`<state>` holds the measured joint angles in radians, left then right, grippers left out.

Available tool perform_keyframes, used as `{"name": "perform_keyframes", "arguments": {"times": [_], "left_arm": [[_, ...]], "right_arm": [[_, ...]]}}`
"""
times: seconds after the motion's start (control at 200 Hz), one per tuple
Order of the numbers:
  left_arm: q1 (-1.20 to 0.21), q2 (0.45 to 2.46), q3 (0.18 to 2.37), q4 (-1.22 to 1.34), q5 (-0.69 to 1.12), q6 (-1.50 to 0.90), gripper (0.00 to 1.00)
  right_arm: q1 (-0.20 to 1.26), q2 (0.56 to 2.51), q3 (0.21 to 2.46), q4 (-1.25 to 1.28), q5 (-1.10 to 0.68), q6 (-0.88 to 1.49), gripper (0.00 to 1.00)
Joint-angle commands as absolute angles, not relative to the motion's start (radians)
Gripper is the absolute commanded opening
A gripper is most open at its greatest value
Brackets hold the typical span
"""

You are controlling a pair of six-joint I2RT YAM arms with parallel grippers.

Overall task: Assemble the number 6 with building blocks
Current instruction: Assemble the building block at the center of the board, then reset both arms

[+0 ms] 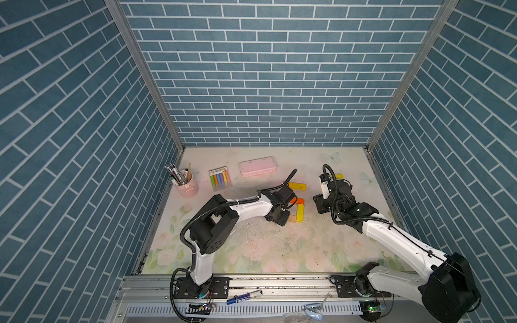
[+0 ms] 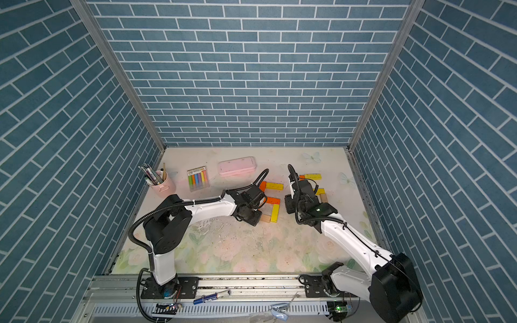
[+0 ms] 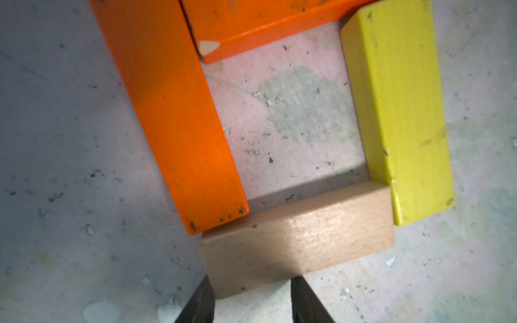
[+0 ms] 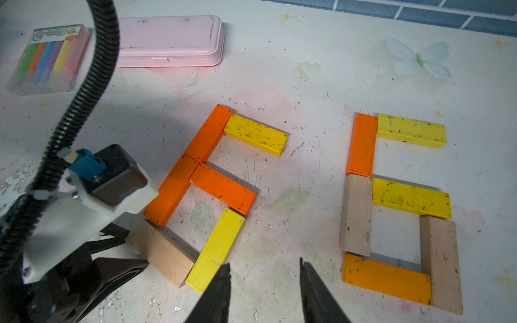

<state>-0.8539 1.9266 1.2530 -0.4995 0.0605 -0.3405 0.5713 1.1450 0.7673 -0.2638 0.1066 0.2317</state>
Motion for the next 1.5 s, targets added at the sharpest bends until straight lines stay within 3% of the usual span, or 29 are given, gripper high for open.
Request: {"name": "perform_keyframes", "arguments": {"times": [0.0,0.265,0.48,0.675,0.835,1.02,1.195,1.355,1.495], "left_arm": [[-0.847,1.944,1.278,-0.515,0.041,-0.356,0.45],[-0.847,1.924,1.275,-0.515,0.055,-0.378,0.46],[-0.830,1.798,1.233,-0.513,0.039,-0.411,0.58],[-0.767,1.569,1.157,-0.514,-0.026,-0.402,0.71],[-0.704,1.376,1.109,-0.520,-0.122,-0.296,0.78],[-0.538,1.179,1.004,-0.473,-0.207,-0.200,0.83],[-0.375,0.998,0.795,-0.253,-0.298,-0.062,0.99],[-0.270,1.014,0.652,-0.042,-0.299,0.010,0.99],[-0.249,1.079,0.524,0.178,-0.281,0.063,0.99]], "right_arm": [[0.568,1.126,0.769,-0.283,0.099,0.265,0.43],[0.567,1.122,0.767,-0.284,0.107,0.267,0.43],[0.565,1.119,0.762,-0.267,0.129,0.268,0.48],[0.539,1.092,0.766,-0.237,0.215,0.232,0.79],[0.474,1.041,0.727,-0.146,0.382,0.175,0.98],[0.335,0.991,0.609,0.052,0.486,0.147,0.98],[0.174,1.025,0.469,0.272,0.465,0.166,0.98],[0.087,1.182,0.359,0.525,0.422,0.151,0.98],[0.071,1.244,0.354,0.592,0.409,0.135,0.98]]}}
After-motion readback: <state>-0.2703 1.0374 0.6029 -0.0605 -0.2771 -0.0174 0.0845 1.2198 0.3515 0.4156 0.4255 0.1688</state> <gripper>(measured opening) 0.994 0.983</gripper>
